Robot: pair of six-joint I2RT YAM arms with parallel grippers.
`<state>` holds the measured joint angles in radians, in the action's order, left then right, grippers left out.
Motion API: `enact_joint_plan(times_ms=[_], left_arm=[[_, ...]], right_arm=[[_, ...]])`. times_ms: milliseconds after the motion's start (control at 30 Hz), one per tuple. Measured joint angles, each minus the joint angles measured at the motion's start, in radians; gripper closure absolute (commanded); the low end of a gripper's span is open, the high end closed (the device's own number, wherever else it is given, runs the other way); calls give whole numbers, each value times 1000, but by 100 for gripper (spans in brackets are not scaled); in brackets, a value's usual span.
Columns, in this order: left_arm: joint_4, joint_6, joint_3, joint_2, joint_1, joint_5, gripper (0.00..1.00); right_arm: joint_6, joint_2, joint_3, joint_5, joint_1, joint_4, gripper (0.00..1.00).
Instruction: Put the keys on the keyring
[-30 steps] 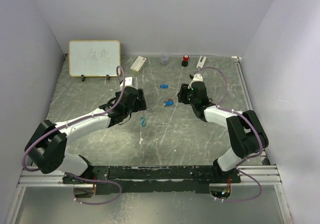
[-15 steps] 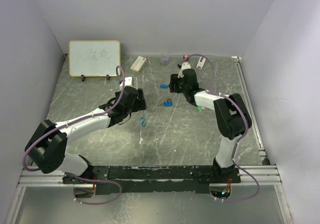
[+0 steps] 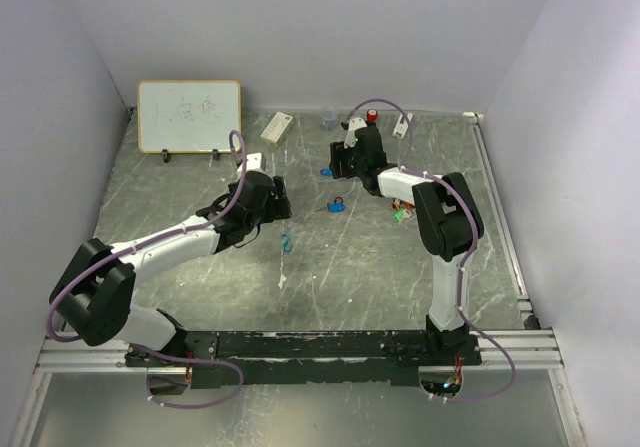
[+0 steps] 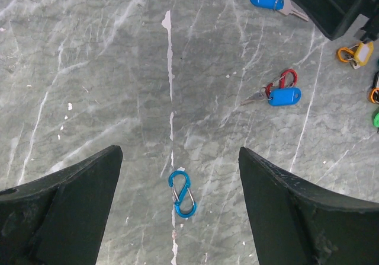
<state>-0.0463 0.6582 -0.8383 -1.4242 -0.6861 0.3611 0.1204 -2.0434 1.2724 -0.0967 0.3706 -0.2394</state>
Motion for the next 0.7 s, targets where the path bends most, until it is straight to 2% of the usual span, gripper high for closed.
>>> enact_joint_plan(times_ms=[267, 700], left_arm=[[5, 0, 2, -1, 7, -7, 10], [5, 0, 19, 0, 19, -10, 10]], right_arm=[[-35, -75, 39, -64, -12, 36, 44], [-26, -82, 21, -190, -69, 21, 45]])
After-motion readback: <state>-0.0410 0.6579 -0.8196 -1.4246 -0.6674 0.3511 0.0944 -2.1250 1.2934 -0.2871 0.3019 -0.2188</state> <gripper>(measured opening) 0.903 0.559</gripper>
